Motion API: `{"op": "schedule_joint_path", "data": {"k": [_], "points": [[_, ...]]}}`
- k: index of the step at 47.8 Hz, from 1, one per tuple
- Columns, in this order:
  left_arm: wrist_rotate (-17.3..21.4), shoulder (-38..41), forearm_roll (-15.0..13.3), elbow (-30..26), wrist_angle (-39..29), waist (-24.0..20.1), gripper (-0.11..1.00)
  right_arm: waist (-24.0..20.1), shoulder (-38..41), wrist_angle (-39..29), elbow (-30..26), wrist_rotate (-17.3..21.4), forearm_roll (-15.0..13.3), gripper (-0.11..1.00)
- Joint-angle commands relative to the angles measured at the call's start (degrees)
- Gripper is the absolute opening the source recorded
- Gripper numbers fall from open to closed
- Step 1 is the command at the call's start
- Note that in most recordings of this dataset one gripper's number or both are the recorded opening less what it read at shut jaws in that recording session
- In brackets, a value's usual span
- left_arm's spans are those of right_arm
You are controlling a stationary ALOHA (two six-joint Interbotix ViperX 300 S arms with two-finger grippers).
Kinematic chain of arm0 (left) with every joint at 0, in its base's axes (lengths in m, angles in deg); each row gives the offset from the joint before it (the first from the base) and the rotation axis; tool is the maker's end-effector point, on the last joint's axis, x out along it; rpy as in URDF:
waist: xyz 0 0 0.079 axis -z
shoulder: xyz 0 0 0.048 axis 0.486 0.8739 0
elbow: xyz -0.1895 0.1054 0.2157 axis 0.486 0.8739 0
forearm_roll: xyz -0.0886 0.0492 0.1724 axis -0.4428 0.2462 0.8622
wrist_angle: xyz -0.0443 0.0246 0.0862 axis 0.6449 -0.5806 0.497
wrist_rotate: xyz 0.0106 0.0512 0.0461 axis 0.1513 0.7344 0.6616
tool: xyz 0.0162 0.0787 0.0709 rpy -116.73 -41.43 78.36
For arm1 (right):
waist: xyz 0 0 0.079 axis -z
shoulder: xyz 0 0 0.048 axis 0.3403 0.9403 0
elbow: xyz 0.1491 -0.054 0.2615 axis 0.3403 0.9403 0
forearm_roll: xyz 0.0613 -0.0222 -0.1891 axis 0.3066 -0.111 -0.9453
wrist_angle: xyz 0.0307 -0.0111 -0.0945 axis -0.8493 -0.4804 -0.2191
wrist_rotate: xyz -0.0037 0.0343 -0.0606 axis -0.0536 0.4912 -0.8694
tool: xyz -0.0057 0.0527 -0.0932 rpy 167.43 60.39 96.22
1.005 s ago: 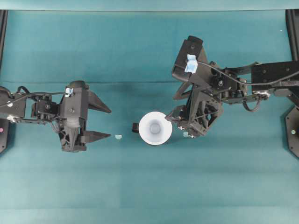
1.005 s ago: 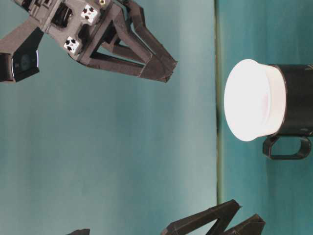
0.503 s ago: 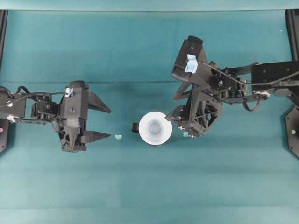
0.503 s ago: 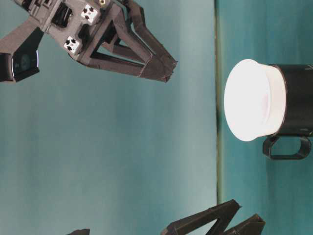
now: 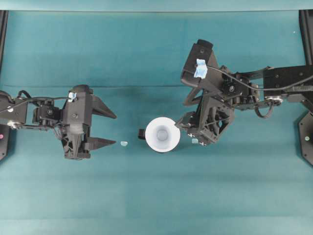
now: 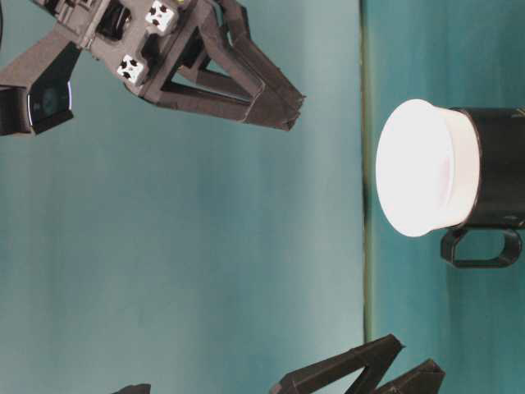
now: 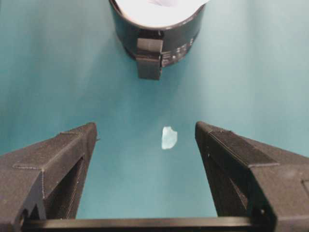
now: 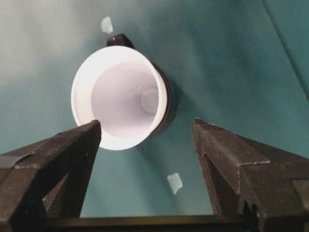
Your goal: Put the paper cup into the moved cup holder.
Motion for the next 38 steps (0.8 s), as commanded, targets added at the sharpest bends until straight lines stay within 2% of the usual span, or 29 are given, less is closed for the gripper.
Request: {"op": "schedule_joint_path", "data": {"k": [1,29,38], "points": [[0.0,-0.62,0.09,-0.7,0.26,0.18,0.82,-0.26,-1.41,0.26,-0.62,-0.09,-0.09,0.82],[0.0,-0.62,0.09,-0.7,0.26,0.09,0.82,-0.26,-1.41,0.26,-0.53,-0.18,-0.09,0.82],[0.0,-0.62,0.09,-0.79,-2.29,0.09,0.82,-0.26,-1.41,0.26,-0.62,0.0,-0.09,0.82]]}}
